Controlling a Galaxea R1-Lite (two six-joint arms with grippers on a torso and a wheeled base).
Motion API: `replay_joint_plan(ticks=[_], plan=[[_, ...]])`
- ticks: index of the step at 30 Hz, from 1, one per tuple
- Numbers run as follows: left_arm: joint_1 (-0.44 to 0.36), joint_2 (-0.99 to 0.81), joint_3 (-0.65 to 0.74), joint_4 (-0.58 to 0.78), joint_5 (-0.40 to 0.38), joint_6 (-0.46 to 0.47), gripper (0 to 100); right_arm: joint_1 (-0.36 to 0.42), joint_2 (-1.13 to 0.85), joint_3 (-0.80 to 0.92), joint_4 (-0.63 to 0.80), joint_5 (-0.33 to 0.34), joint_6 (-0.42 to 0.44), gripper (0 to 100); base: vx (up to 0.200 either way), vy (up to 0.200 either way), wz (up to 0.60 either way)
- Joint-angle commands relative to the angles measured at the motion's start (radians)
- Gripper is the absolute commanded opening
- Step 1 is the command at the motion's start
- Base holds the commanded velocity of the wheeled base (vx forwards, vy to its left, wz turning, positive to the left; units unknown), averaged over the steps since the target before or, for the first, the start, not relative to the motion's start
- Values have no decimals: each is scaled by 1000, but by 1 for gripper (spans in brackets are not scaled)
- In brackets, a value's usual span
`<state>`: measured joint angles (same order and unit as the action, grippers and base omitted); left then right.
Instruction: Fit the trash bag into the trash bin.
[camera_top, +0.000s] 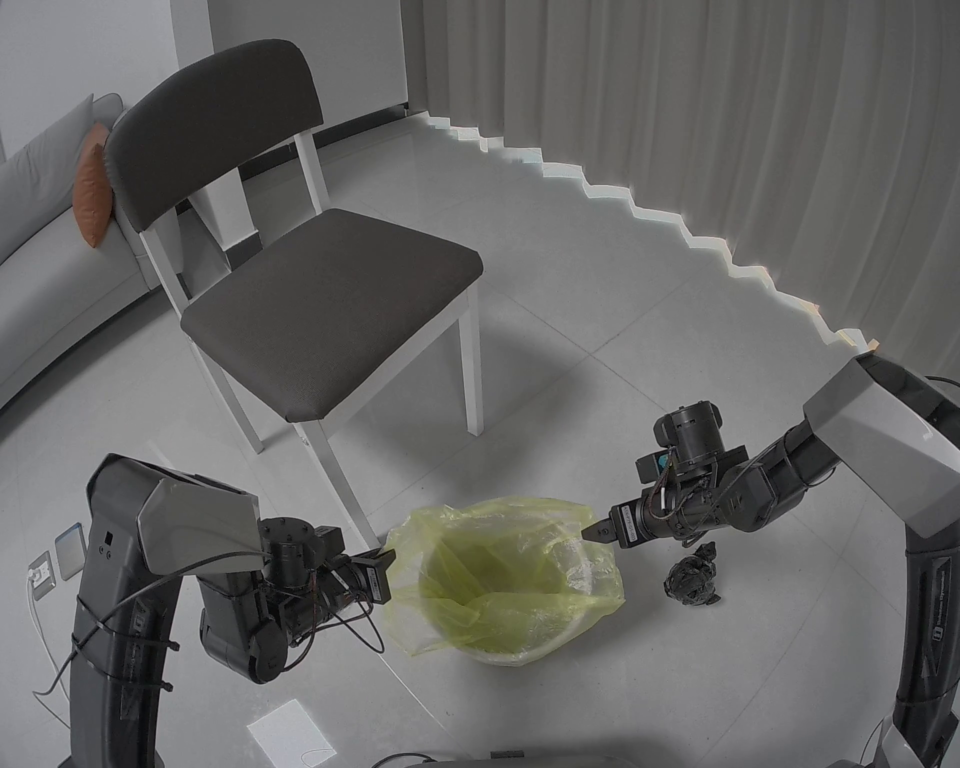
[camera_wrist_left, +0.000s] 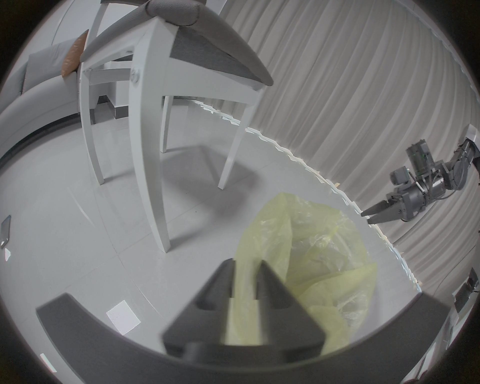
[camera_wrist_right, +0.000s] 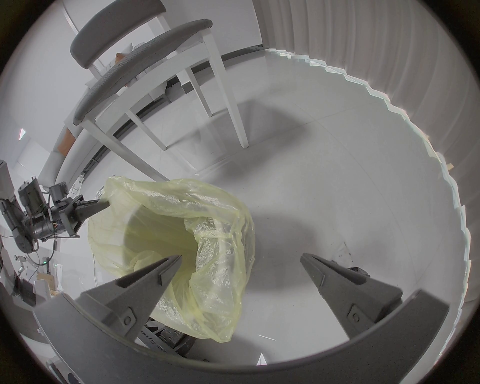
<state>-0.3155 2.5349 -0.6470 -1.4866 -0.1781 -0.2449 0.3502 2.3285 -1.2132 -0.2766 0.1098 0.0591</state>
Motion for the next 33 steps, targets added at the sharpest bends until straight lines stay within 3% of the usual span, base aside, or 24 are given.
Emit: replay_joint_plan(ticks=[1,10,22,33], plan=[[46,27,-43,16,0,-2,0,0,-14,20,-12,-1,1,100,0,0,0],[30,91,-143,40,0,-8,0,-4,25,6,-21,1,2,100,0,0,0],[-19,120,-381,207,43,-13,0,-30,147,-69,-35,1,5,100,0,0,0],[13,22,-345,209,55,-24,0,-40,130,-57,-38,2,10,100,0,0,0]])
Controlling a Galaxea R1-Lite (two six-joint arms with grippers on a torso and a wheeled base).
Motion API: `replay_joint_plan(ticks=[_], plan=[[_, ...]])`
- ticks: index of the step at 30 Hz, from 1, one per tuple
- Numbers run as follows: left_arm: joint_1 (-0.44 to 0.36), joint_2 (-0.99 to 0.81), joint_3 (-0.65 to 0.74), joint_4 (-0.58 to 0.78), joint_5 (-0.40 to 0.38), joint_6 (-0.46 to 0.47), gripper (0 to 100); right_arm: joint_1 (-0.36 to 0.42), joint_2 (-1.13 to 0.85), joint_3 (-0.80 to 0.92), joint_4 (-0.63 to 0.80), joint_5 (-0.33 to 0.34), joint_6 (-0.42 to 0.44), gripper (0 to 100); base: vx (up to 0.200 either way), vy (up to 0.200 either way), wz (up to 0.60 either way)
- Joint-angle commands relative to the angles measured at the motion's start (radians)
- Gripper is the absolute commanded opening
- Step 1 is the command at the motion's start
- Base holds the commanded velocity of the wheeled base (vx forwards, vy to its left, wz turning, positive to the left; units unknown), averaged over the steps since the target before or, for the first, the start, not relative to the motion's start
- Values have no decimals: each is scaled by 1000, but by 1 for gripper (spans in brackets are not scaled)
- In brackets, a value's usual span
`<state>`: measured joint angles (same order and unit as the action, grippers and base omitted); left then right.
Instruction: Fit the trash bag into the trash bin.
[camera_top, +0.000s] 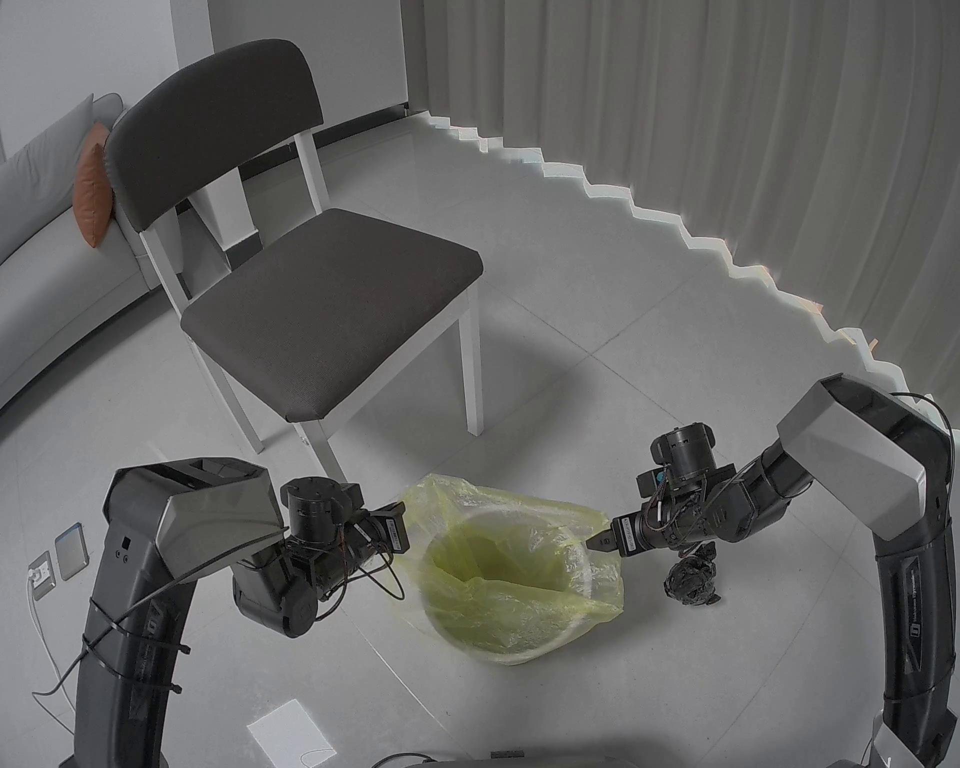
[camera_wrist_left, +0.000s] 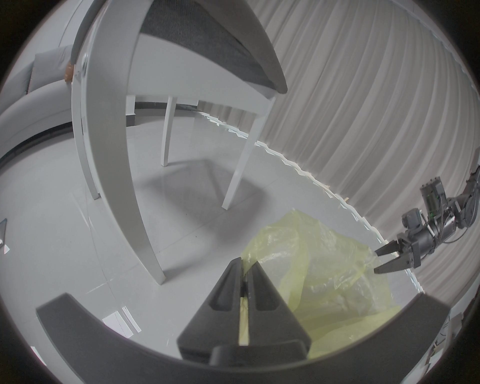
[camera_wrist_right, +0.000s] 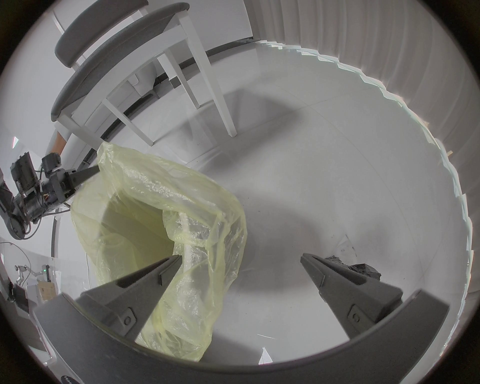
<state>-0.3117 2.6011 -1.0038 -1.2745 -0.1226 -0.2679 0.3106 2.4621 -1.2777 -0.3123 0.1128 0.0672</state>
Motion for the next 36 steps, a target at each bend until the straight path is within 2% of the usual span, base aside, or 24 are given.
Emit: replay_joint_plan(ticks=[1,8,15,19,21,23,28,29,36], plan=[[8,-44,14,-3,0,-1,0,-1,-5,9,-2,-1,2,100,0,0,0],[6,-64,59,-55,0,-2,0,1,-18,60,-80,1,3,100,0,0,0],[-15,40,80,-57,-3,7,0,1,15,47,-88,1,3,100,0,0,0],[-15,30,56,9,-14,-4,0,1,40,40,-86,-1,2,100,0,0,0],[-17,8,37,109,-14,-1,0,1,49,38,-86,1,2,100,0,0,0],[-23,2,37,136,-12,7,0,1,54,38,-88,1,3,100,0,0,0],[-37,4,54,86,-3,7,0,-1,51,44,-88,1,3,100,0,0,0],[-35,-1,82,43,-2,7,0,-5,47,50,-88,1,5,100,0,0,0],[-29,-22,163,-11,-2,13,0,-24,40,55,-86,1,-1,100,0,0,0]])
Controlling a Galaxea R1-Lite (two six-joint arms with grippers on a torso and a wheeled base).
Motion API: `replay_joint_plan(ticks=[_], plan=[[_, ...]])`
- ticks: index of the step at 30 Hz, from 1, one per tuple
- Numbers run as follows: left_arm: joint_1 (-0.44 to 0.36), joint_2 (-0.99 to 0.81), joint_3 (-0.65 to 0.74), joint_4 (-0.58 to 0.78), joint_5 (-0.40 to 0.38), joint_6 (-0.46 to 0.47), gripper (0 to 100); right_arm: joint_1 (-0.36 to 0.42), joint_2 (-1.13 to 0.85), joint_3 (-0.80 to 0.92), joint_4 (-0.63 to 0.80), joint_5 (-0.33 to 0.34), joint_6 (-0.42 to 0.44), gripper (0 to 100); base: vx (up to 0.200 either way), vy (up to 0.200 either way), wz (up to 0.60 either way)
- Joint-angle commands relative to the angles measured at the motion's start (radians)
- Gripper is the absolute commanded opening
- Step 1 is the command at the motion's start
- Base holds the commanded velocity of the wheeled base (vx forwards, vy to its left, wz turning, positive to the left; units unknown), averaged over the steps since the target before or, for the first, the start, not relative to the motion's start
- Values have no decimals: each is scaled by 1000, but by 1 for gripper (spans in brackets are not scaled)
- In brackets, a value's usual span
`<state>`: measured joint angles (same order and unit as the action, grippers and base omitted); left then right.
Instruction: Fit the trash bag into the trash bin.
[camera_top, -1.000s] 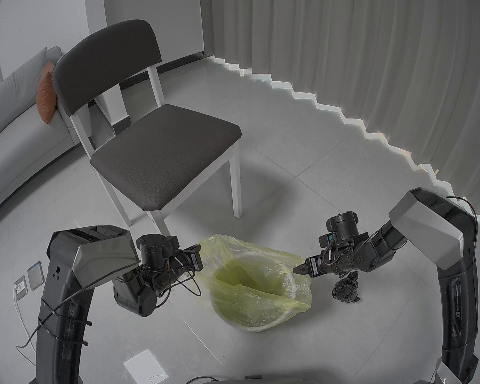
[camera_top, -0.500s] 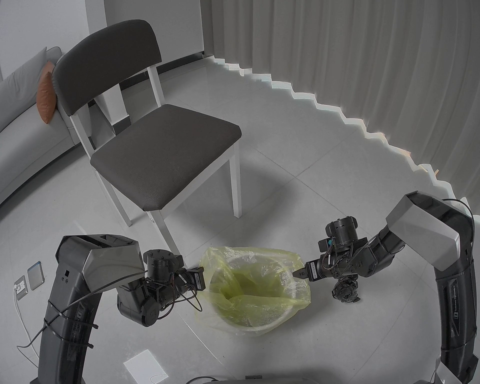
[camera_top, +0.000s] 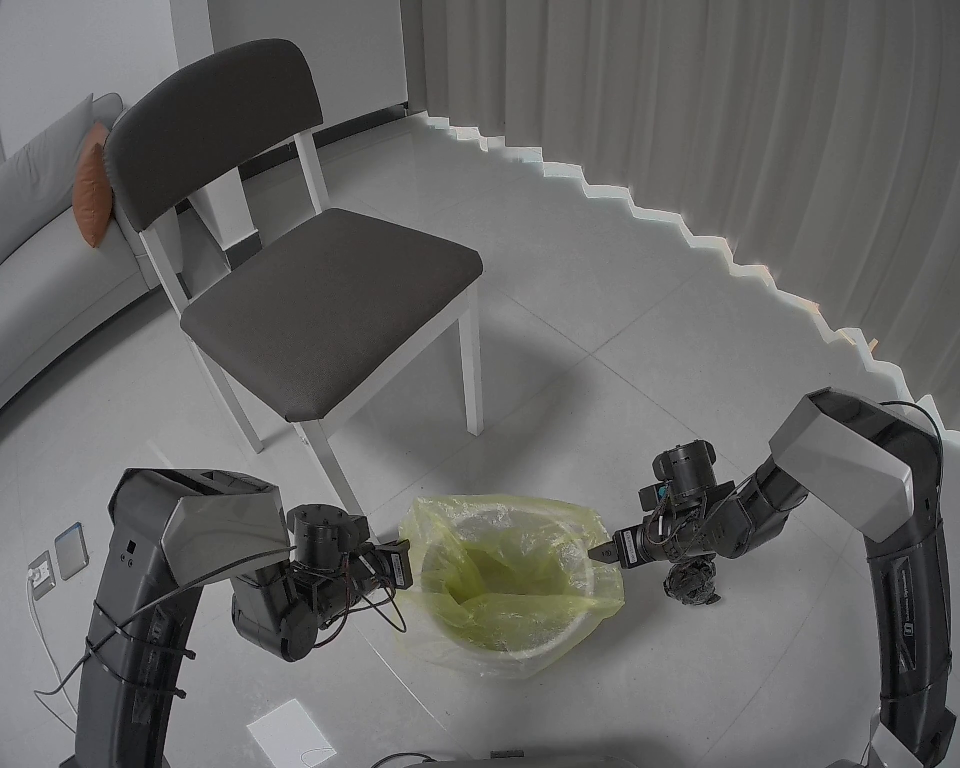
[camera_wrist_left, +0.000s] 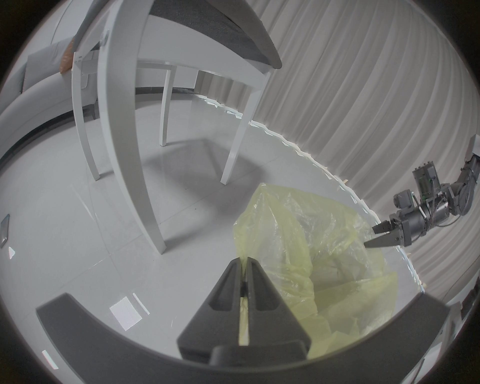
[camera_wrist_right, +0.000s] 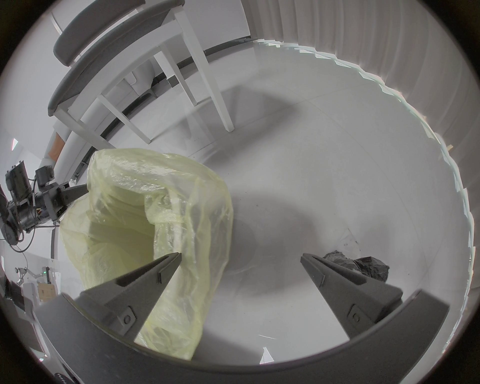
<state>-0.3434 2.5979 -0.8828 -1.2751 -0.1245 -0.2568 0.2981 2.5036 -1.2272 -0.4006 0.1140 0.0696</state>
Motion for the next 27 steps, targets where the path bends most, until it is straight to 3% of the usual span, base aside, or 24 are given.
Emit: replay_joint_plan(ticks=[1,18,19,27], plan=[[4,-18,53,-13,0,5,0,-14,0,5,3,-2,-5,100,0,0,0],[0,-9,114,-148,2,27,0,-14,0,12,2,-1,-11,100,0,0,0],[0,-7,125,-168,2,27,100,-14,-3,17,0,-1,-11,100,0,0,0],[3,-13,162,-219,3,27,100,-10,-22,29,0,-1,-10,100,0,0,0]])
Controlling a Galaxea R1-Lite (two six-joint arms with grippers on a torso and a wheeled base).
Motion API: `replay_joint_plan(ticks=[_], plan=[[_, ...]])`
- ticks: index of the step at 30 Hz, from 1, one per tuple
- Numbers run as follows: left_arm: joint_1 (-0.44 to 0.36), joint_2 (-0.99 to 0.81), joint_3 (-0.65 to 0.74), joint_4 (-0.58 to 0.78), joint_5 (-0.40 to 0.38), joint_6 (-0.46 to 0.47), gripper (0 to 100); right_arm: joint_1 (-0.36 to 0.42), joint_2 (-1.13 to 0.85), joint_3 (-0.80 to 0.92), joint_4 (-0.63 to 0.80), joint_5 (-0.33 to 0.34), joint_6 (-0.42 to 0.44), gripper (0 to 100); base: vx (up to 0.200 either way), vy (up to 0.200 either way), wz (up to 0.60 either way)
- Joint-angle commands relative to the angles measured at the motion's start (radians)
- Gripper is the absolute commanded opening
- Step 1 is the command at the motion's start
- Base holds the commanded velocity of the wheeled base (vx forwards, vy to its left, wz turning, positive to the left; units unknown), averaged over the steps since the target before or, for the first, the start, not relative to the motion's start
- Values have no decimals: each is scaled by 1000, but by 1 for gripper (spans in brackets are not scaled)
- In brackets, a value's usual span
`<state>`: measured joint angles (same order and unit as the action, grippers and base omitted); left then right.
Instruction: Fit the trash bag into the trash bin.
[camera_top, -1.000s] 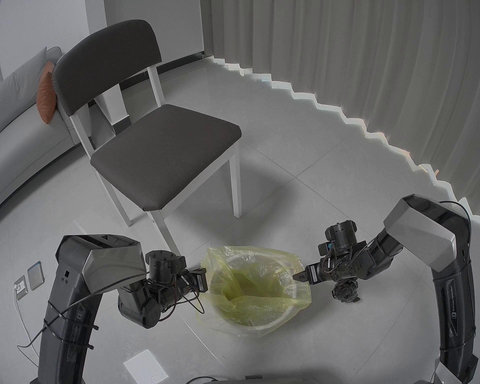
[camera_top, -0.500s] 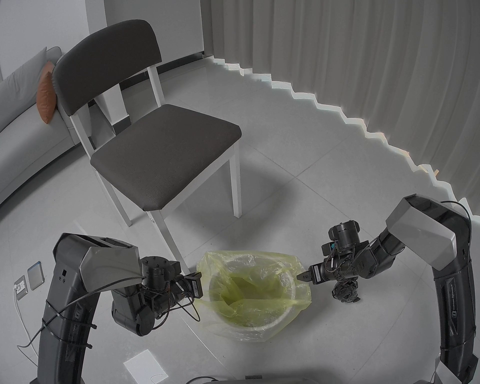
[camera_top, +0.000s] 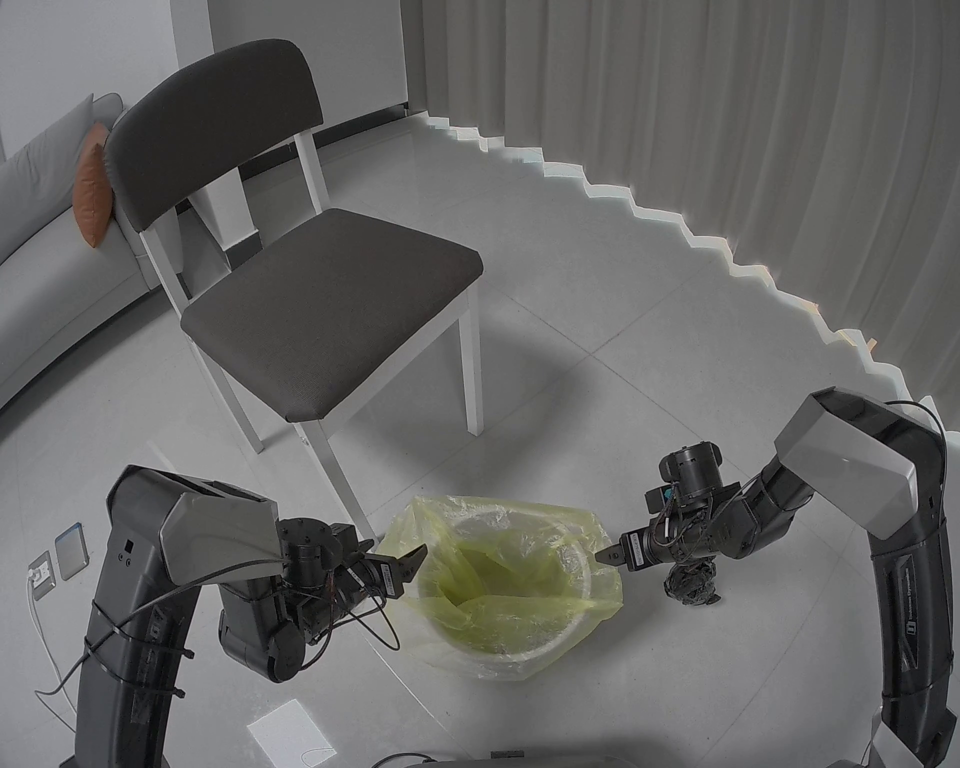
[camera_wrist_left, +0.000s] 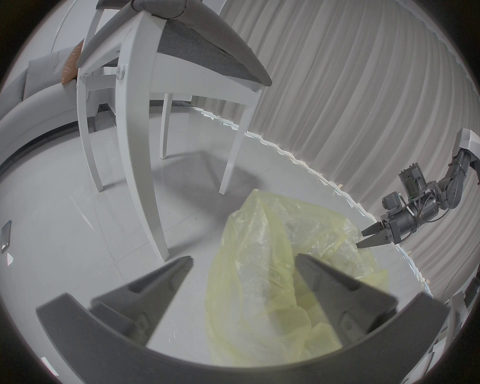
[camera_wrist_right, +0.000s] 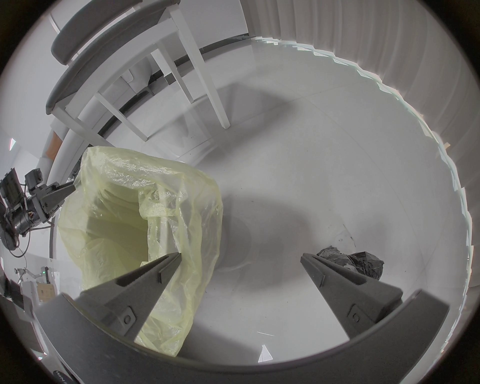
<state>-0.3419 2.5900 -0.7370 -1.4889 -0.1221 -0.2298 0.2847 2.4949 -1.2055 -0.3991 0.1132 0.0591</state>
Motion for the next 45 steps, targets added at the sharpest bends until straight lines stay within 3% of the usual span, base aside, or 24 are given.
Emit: replay_joint_plan(ticks=[1,14,21,29,32,40,45], plan=[[1,-7,19,-10,1,0,100,5,-18,9,0,0,1,100,0,0,0],[1,-83,215,-82,-1,21,100,8,-87,77,-9,0,8,100,0,0,0],[6,-146,212,-82,13,21,100,10,-123,90,-10,0,10,100,-171,0,0],[1,-156,212,-82,25,20,100,19,-139,96,-9,0,7,100,0,0,0],[1,-159,212,-82,35,24,100,44,-160,98,-9,0,8,100,0,0,0],[1,-157,225,-82,47,33,100,208,-205,96,-9,-1,11,100,0,0,0],[6,-153,257,-82,102,132,100,257,-191,83,-6,0,5,100,0,0,0]])
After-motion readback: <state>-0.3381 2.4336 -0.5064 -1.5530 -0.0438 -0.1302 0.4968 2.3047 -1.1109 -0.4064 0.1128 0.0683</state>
